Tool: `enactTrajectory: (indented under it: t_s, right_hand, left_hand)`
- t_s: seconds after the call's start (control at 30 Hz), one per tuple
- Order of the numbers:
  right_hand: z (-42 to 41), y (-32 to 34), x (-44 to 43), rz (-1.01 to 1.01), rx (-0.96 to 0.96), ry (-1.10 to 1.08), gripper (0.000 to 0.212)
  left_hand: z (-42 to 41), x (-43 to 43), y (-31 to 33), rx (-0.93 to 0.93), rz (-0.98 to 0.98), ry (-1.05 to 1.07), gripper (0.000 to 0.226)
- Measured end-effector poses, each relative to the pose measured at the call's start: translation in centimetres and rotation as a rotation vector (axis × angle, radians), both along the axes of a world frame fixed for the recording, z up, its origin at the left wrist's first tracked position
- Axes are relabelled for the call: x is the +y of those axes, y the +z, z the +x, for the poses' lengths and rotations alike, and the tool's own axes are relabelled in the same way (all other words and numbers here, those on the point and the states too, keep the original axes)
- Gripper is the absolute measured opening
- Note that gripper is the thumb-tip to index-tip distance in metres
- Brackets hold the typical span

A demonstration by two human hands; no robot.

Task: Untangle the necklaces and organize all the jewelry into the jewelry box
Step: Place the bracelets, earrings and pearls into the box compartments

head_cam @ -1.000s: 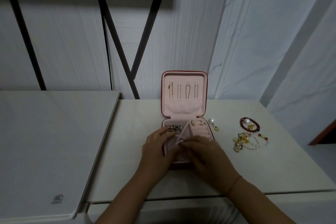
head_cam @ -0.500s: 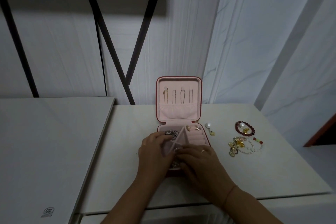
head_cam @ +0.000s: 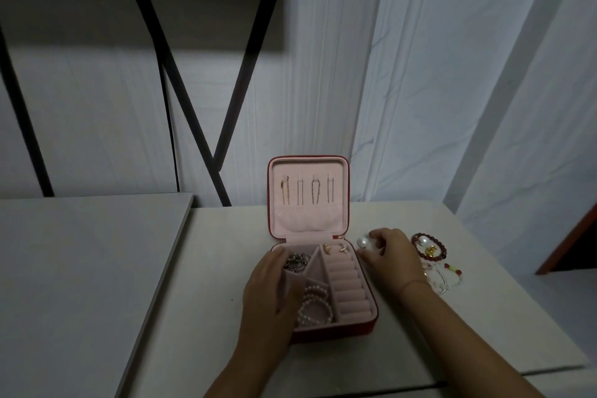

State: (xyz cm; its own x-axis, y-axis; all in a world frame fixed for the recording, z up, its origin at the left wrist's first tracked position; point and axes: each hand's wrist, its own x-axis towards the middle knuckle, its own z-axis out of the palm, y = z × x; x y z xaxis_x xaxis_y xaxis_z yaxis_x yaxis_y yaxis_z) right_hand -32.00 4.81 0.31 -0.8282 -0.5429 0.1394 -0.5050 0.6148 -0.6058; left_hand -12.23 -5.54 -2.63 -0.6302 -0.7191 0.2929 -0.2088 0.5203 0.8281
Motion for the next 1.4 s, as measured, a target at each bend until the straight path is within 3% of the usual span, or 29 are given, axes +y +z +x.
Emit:
enactTrajectory:
  t_s: [0.1,0.2,0.3,0.4,0.57,0.77,1.03,1.4]
  right_hand:
    - [-0.7,-0.3,-0.9,0.042,0.002,0.007,0.044]
    - [-1.2,-0.8,-1.4,0.087,0.016,0.046,0.029]
    - [-1.0,-1.2,-1.1,0.061,0.044,0.062,0.014]
    - [-0.6,-0.8,-0.4,-0.089,0.028,0.056,0.011]
    - [1.3,1.6,0.4,-0.352,-0.043,0.193,0.025]
    - [3.4,1.4,-0.7,-0.224,0.126,0.383,0.023]
    - [4.0,0.4,-1.3,-0.162,0.266,0.405,0.017]
    - [4.5,0.7,-1.1,-0.057,0.323,0.451,0.021]
  left_hand:
    - [0.0,0.2,0.7,0.042,0.009,-0.002,0.050]
    - [0.0,0.1,0.6,0.081,0.002,-0.001,0.067]
    - [0.2,0.3,0.8,0.102,-0.005,0.006,0.062]
    - [0.2,0.2,0.5,0.080,-0.015,0.003,0.063]
    - [-0.2,-0.4,-0.7,0.010,-0.075,0.019,0.063]
    - [-0.3,-0.5,-1.1,0.005,-0.116,0.040,0.086]
    - [-0.5,-0.7,-1.6,-0.021,-0.138,0.041,0.066]
    - [-0.5,-0.6,-1.4,0.017,-0.125,0.047,0.084]
